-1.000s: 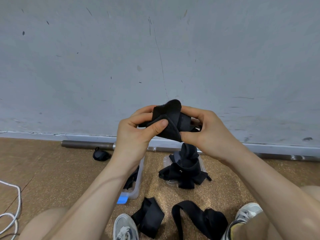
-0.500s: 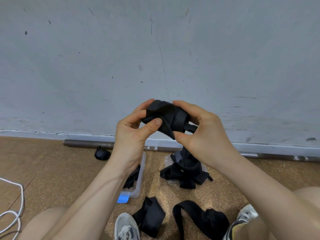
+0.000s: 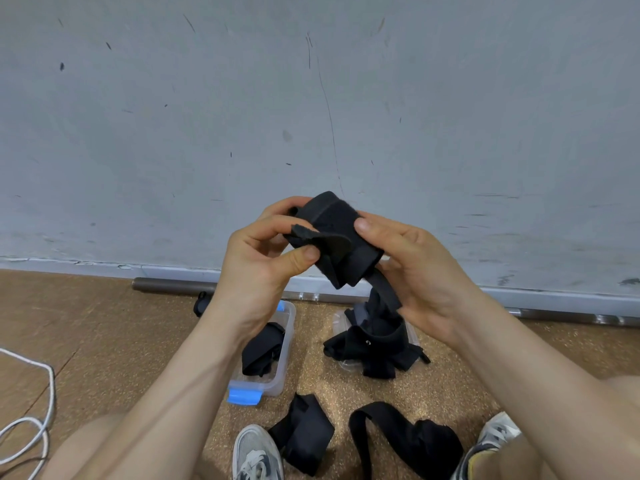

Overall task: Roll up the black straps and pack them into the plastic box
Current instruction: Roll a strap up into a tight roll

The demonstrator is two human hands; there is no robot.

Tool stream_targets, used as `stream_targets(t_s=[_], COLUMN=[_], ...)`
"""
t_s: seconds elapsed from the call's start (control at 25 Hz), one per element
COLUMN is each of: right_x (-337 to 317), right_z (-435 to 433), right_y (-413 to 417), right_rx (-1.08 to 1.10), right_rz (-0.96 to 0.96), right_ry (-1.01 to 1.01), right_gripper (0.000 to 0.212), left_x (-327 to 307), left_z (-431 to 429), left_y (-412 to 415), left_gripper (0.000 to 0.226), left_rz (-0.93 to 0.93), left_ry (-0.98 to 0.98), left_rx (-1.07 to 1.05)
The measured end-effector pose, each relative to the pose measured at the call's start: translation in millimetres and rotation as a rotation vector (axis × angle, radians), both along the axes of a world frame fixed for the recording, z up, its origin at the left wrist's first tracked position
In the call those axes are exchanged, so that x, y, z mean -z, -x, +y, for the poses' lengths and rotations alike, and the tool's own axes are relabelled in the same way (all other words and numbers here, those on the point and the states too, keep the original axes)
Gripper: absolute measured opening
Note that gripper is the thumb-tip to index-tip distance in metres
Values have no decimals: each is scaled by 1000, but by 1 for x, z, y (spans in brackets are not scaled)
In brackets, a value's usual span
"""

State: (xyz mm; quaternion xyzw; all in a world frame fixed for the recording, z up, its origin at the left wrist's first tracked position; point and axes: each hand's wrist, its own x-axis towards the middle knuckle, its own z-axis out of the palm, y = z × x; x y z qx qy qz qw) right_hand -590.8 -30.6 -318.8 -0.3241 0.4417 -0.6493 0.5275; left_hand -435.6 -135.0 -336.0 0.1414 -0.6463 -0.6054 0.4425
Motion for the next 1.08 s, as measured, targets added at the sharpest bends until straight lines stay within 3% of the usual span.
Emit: stream_targets(t_s=[0.12, 0.44, 0.6, 0.68, 0.8, 0.88, 1.08], right_x=[3, 6, 6, 8, 4, 1, 2], right_z=[-1, -5, -6, -6, -5, -5, -5], right_y=[-3, -5, -7, -11, -13, -12, -14], right_rx=[-104, 22, 67, 98, 124, 97, 114], right_rz=[-27, -34, 101, 297, 556, 536, 526], right_ry=[-89, -105, -188, -173, -87, -73, -67], right_gripper=[40, 50, 43, 45, 51, 56, 64], left_x=[-6, -28, -28, -24, -19, -18, -13], left_z=[2, 4, 3, 3, 6, 6, 10], left_y=[-1, -14, -20, -19, -11, -6, -1], left_gripper=[19, 12, 12, 12, 24, 29, 31], left_rz=[-96, -413, -483, -494, -413, -338, -275], left_ry=[119, 688, 996, 901, 474, 273, 197], left_rx=[-55, -310, -201, -176, -267, -339, -422])
